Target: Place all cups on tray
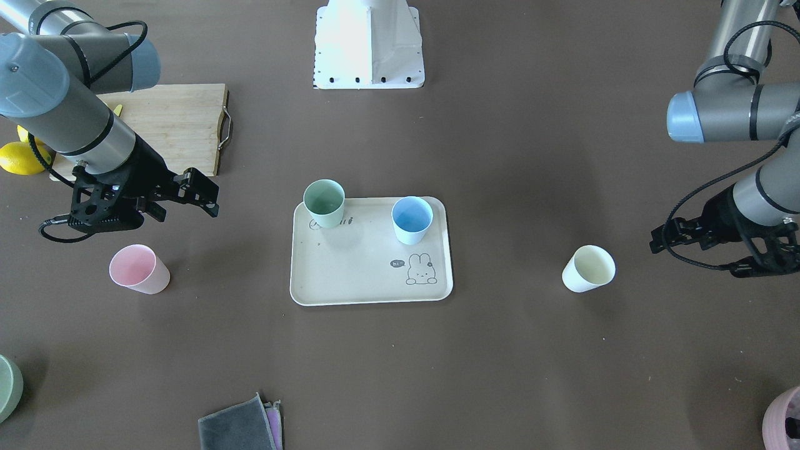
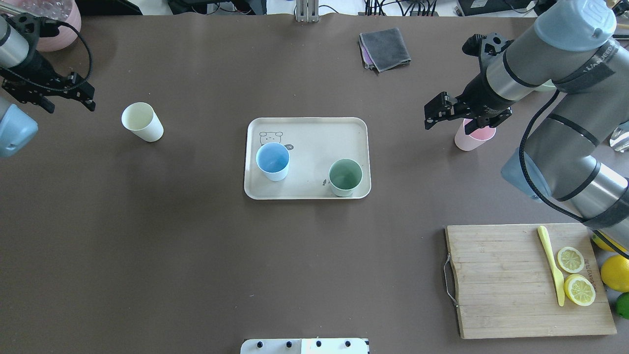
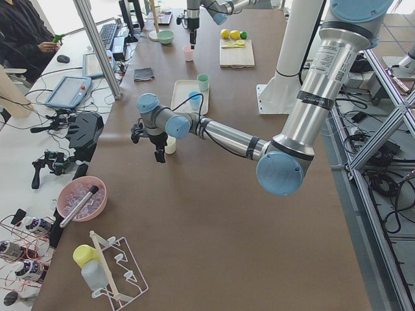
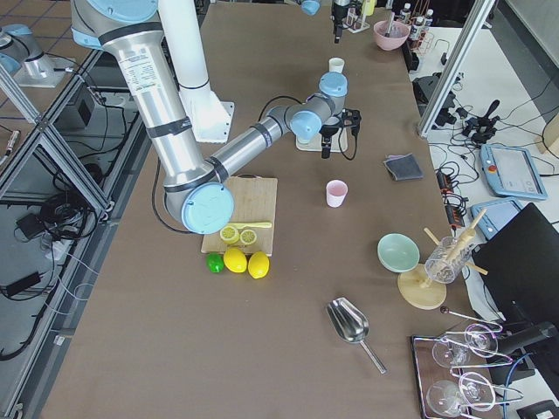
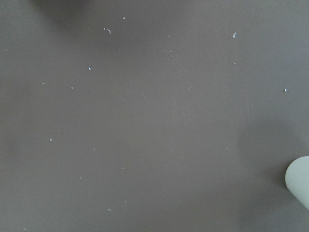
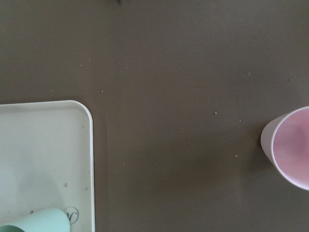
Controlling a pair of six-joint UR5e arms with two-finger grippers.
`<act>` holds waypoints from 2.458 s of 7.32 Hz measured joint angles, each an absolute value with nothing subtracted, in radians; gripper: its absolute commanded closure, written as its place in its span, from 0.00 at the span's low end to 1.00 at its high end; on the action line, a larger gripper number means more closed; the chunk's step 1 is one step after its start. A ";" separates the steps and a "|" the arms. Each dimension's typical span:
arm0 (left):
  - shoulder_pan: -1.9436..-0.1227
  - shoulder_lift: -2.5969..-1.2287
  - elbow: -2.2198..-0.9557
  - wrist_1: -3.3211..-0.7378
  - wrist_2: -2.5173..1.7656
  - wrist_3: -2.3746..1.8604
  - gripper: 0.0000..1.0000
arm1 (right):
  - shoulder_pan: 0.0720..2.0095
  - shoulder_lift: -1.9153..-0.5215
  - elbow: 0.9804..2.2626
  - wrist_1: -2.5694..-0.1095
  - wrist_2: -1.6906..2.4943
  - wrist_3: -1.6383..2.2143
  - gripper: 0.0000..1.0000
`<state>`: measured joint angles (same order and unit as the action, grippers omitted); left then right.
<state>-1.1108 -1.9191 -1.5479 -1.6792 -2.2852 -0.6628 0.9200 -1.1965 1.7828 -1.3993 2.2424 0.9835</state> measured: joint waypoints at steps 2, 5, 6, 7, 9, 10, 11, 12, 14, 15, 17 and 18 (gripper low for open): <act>-1.058 -1.920 -1.565 -1.697 -2.271 -0.708 0.02 | 0.934 -1.206 1.781 -1.400 2.248 0.967 0.00; -1.024 -1.934 -1.521 -1.746 -2.246 -0.716 0.02 | 0.943 -1.210 1.771 -1.399 2.244 0.962 0.00; -1.019 -1.941 -1.496 -1.769 -2.241 -0.717 0.02 | 0.943 -1.210 1.769 -1.399 2.239 0.960 0.00; -1.018 -1.952 -1.471 -1.785 -2.239 -0.718 0.02 | 0.943 -1.210 1.768 -1.399 2.237 0.959 0.00; -1.014 -1.965 -1.447 -1.795 -2.239 -0.720 0.02 | 0.943 -1.211 1.768 -1.399 2.238 0.959 0.00; -1.008 -1.969 -1.442 -1.800 -2.239 -0.725 0.02 | 0.943 -1.213 1.768 -1.399 2.238 0.959 0.00; -1.001 -1.973 -1.430 -1.816 -2.240 -0.737 0.02 | 0.943 -1.214 1.767 -1.399 2.237 0.959 0.00; -0.996 -1.980 -1.416 -1.836 -2.240 -0.754 0.02 | 0.943 -1.215 1.767 -1.398 2.238 0.959 0.00; -0.990 -1.991 -1.403 -1.852 -2.239 -0.778 0.77 | 0.944 -1.215 1.771 -1.399 2.244 0.959 0.00; -0.986 -1.998 -1.398 -1.853 -2.239 -0.785 1.00 | 0.945 -1.215 1.772 -1.399 2.245 0.959 0.00; -0.984 -2.004 -1.394 -1.854 -2.240 -0.788 1.00 | 0.946 -1.215 1.774 -1.399 2.246 0.959 0.00; -0.985 -2.011 -1.393 -1.851 -2.242 -0.789 1.00 | 0.946 -1.215 1.776 -1.399 2.246 0.959 0.00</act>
<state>-0.9852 -2.0113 -1.3933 -1.8513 -2.2424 -0.7889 0.9464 -1.2149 1.7757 -1.3990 2.2457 0.9587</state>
